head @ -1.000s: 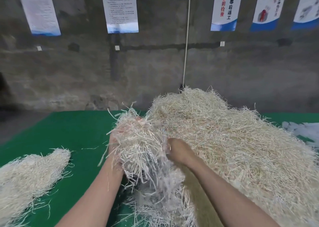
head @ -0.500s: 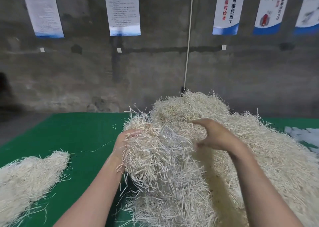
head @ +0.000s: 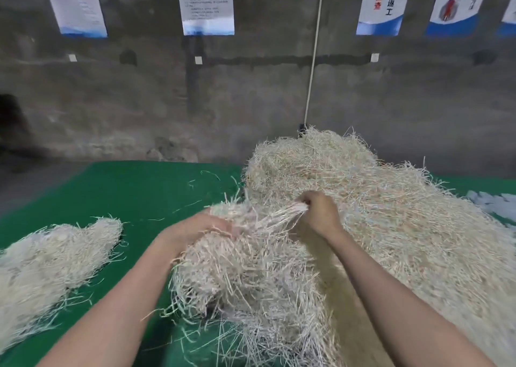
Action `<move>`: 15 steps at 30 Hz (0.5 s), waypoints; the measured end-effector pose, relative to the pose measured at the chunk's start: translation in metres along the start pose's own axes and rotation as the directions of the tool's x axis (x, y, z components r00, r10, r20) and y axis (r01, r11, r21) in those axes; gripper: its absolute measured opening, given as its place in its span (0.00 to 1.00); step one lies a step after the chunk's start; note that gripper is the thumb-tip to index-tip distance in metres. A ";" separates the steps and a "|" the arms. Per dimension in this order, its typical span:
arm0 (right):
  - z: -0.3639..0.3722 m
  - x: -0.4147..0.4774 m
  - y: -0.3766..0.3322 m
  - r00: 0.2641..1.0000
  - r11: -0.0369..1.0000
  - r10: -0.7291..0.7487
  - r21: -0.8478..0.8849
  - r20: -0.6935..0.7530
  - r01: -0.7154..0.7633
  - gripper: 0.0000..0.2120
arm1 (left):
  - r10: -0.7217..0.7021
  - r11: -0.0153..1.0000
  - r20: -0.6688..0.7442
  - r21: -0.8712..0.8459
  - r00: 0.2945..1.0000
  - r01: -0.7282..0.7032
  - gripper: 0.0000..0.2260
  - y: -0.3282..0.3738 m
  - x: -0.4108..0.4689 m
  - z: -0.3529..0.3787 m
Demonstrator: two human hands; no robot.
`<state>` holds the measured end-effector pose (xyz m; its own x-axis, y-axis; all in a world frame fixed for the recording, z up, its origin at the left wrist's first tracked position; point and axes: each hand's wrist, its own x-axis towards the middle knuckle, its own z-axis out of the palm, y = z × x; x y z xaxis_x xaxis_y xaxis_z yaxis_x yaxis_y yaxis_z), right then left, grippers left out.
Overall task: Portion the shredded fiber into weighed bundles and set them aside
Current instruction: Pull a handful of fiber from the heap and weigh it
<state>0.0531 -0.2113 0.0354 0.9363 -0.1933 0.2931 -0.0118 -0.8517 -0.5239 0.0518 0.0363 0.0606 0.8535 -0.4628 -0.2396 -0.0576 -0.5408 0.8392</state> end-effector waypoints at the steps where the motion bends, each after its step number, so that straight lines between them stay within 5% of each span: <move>1: -0.003 -0.002 -0.004 0.997 0.997 -0.069 -0.026 -0.042 0.068 0.21 | -0.065 0.977 0.079 0.209 0.995 0.047 0.38 -0.009 0.010 0.008; 3: -0.010 -0.010 -0.010 0.984 0.982 -0.163 -0.109 -0.071 0.155 0.18 | -0.095 0.859 0.023 0.508 0.995 0.070 0.38 -0.023 0.027 0.032; 6: -0.022 -0.023 -0.008 0.983 0.965 -0.171 -0.214 -0.062 0.155 0.13 | 0.056 0.774 -0.283 0.618 0.958 0.137 0.27 -0.038 0.047 0.051; 10: -0.040 -0.037 0.001 0.984 0.964 -0.132 -0.247 -0.115 0.101 0.16 | -0.048 0.920 -0.527 0.307 0.848 0.243 0.31 -0.048 0.061 0.052; 15: -0.046 -0.056 0.004 0.977 0.973 -0.165 -0.184 -0.134 0.139 0.17 | -0.004 0.988 -0.703 0.106 0.711 0.110 0.30 -0.036 0.078 0.056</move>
<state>-0.0150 -0.2261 0.0535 0.8697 -0.1138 0.4803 0.0540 -0.9453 -0.3217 0.0917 -0.0198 -0.0154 0.9713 0.1666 0.1697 -0.0181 -0.6597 0.7513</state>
